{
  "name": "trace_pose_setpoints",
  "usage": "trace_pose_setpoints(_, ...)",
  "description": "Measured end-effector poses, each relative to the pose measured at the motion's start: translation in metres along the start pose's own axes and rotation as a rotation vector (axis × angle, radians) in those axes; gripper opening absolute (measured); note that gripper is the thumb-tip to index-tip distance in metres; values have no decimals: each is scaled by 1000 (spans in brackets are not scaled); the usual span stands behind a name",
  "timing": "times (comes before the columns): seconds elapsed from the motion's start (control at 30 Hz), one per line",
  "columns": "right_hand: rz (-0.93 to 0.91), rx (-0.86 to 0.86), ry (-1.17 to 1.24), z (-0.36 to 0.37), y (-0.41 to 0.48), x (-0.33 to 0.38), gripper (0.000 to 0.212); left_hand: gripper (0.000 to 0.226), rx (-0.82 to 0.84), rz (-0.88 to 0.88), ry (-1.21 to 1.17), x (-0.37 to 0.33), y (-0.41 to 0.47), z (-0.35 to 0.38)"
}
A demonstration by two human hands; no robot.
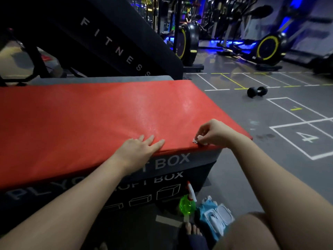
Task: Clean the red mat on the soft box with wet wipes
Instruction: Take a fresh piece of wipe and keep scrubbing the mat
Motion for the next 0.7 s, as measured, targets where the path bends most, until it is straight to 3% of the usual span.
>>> trace_pose_setpoints(0.23, -127, -32, 97, 15, -1, 19, 2, 80, -112, 29, 8, 13, -26, 1)
trace_pose_setpoints(0.33, -123, 47, 79, 15, -5, 13, 5, 87, -152, 66, 46, 14, -27, 7)
trace_pose_setpoints(0.47, -114, 167, 62, 24, -10, -1, 10, 71, -150, 95, 4, 15, -24, 15)
trace_pose_setpoints(0.7, -162, -266, 13, 18, 42, 11, 12, 85, -195, -39, -215, 33, -12, -17)
Point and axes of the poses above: each hand's wrist, its own y-axis towards the middle knuckle, its own z-axis out of the palm, x = y × z, the point moved 8 cm from there along y, towards the middle knuckle, and after that the axes turned 3 degrees about -y, right-handed, at the moved point
